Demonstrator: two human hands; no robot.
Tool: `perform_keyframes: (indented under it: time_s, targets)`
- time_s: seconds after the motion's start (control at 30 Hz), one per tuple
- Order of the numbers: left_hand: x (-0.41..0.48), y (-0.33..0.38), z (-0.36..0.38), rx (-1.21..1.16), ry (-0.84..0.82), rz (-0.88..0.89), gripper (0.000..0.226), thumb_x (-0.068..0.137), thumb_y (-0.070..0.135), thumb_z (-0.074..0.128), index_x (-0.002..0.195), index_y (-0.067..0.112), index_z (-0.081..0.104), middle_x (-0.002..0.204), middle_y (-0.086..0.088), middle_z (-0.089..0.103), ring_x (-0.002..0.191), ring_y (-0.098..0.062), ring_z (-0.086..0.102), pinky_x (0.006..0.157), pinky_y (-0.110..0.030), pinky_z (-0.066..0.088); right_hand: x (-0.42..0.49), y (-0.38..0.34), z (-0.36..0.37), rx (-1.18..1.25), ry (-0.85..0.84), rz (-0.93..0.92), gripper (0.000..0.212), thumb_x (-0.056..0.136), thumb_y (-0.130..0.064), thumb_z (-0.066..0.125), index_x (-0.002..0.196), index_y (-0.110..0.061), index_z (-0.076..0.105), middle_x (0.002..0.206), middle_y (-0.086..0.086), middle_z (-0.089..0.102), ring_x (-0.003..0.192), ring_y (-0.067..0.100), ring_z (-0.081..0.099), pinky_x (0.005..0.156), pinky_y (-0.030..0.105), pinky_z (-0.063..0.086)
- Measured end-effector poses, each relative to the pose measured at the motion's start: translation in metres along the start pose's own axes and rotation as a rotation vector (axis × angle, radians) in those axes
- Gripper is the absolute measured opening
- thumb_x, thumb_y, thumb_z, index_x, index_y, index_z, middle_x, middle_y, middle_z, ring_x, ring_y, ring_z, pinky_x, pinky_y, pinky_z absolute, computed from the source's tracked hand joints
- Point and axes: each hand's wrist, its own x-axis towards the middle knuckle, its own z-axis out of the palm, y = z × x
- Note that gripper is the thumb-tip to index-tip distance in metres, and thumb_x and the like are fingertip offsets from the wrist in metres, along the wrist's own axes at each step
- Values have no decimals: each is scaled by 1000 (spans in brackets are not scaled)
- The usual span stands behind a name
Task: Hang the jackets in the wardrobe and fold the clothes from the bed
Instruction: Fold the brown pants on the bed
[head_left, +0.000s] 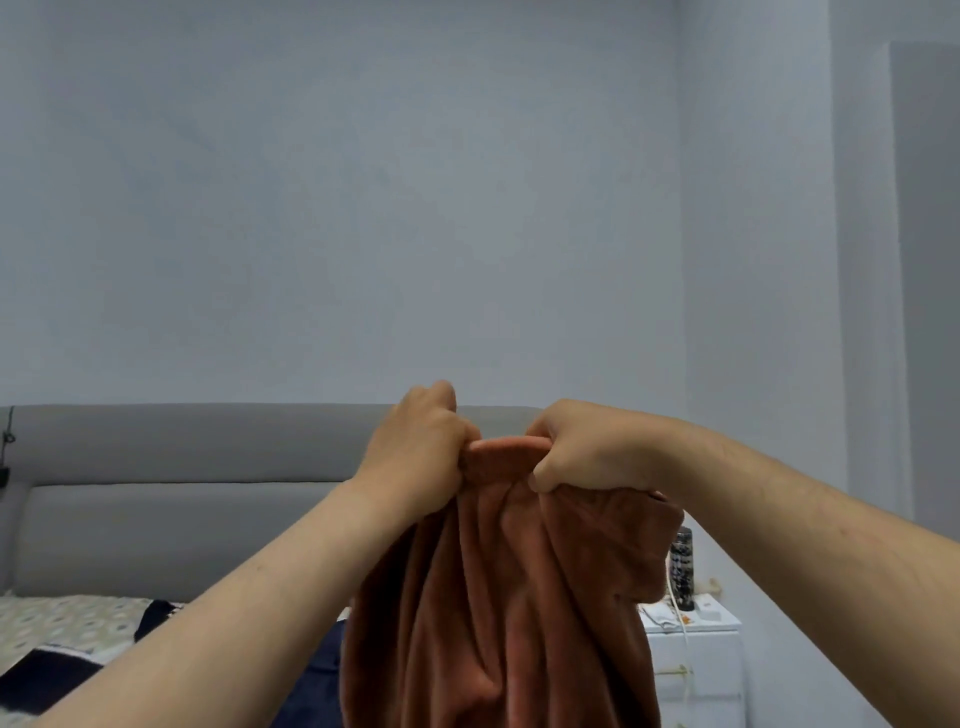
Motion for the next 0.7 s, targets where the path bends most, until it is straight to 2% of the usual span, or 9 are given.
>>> perform_keyframes:
  time_s: [0.07,0.13,0.17,0.27,0.33,0.4,0.5,0.6,0.7]
  targets:
    - [2,12,-5,182,-23,-61,11,84,16,53,74,19,55,76,5,33,84,-28,53,58,-30,31,2,-3,3,17,-17,-25,14,73,-20,66,87,-20,71,84,3,74,79,20,70,70,36,57]
    - [3,19,-5,174,-168,-201,13,84,19,52,71,17,49,70,4,47,81,-29,60,59,-30,36,6,-3,7,58,-6,-37,15,72,-17,65,86,-17,71,85,6,74,74,20,68,69,37,56]
    - [3,19,-6,66,-259,-273,11,84,19,51,73,16,52,69,2,56,77,-29,62,57,-30,41,7,-3,8,72,5,-36,14,71,-17,65,84,-17,70,83,6,74,73,19,67,68,37,55]
    - [0,14,-3,-547,-460,-439,21,84,15,45,89,13,65,77,-7,72,73,-28,71,64,-38,61,9,2,13,151,28,-17,6,69,-17,64,74,-17,68,72,3,70,68,19,65,64,35,53]
    - [-6,11,2,-860,-520,-424,22,75,16,49,93,13,62,80,-2,66,71,-20,64,66,-34,56,9,5,15,189,34,-20,5,72,-15,64,73,-18,68,69,0,68,66,16,62,59,31,50]
    - [-12,7,7,-1093,-488,-327,24,70,26,56,91,14,61,77,-1,55,70,-17,53,70,-31,45,8,7,16,199,44,-33,9,72,-18,64,77,-20,71,72,-1,71,70,18,66,62,32,53]
    - [-15,6,11,-1105,-311,-254,37,71,40,74,92,9,70,74,1,61,71,-12,60,67,-29,46,9,8,16,199,75,-39,10,70,-25,66,78,-29,73,75,-3,73,76,17,69,67,33,55]
    - [-13,10,11,-1081,-142,-303,28,60,25,78,75,9,60,63,-1,53,60,-13,53,54,-26,39,5,8,17,188,104,-76,4,74,-26,70,73,-29,69,71,-7,69,72,13,65,61,27,50]
    - [-11,1,6,-1182,-71,-326,26,56,15,76,75,10,58,66,-9,56,64,-19,54,61,-31,41,-5,13,18,304,56,-96,16,76,-26,76,91,-26,70,86,-5,75,82,13,72,73,31,59]
